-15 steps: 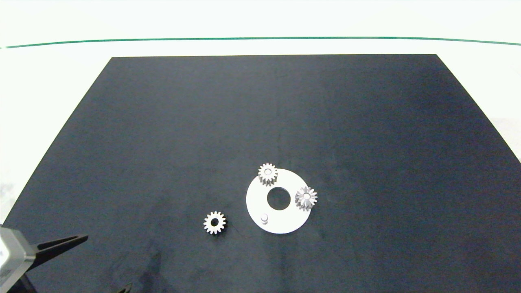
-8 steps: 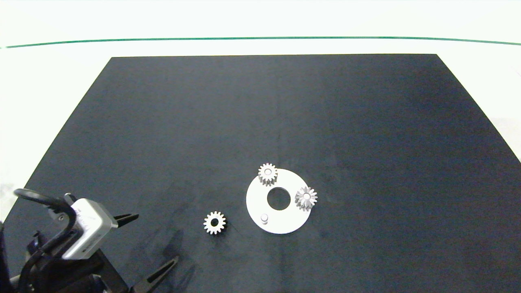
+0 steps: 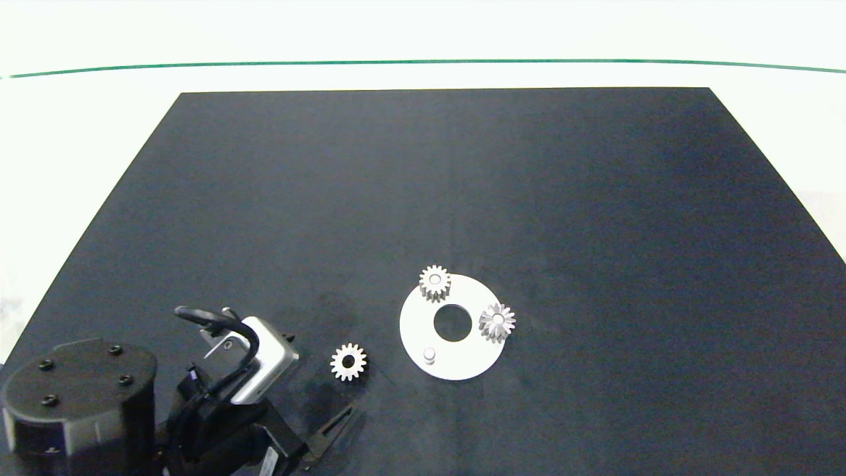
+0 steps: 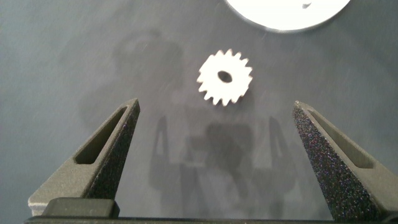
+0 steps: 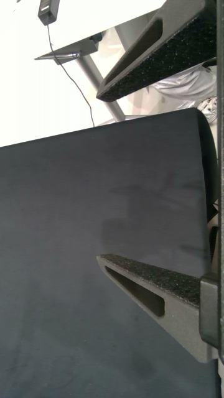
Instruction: Install three planetary gears onto the carrier pins
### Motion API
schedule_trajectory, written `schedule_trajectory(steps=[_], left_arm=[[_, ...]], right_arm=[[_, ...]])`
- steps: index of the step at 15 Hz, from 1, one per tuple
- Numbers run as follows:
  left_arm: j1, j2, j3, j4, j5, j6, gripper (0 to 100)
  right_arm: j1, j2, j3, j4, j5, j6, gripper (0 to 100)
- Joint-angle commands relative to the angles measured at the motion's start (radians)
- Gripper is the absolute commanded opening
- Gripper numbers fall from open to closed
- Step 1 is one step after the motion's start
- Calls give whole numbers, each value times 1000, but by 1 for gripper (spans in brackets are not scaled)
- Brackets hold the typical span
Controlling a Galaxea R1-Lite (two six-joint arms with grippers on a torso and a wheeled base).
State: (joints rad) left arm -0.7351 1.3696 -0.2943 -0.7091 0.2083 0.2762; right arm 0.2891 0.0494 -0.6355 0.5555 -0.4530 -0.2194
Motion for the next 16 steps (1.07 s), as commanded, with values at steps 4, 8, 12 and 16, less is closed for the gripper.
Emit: schedule_trajectory(steps=[4,8,12,16], left_arm=[[-66,217,10,-177,86,-8,100],[-44,244,-14,-176,85,-15,100],[-24,264,-69,-170,80,-15,97],[-23,272,-69,-167,77,-14,88]], right_arm=[[1,6,-9,3,-3,-2,100],[7,-5,-9,4,-3,-2,100],[8,-16,-9,6,-4,-2,100],[15,-26,-6,7,-6,-2,100]])
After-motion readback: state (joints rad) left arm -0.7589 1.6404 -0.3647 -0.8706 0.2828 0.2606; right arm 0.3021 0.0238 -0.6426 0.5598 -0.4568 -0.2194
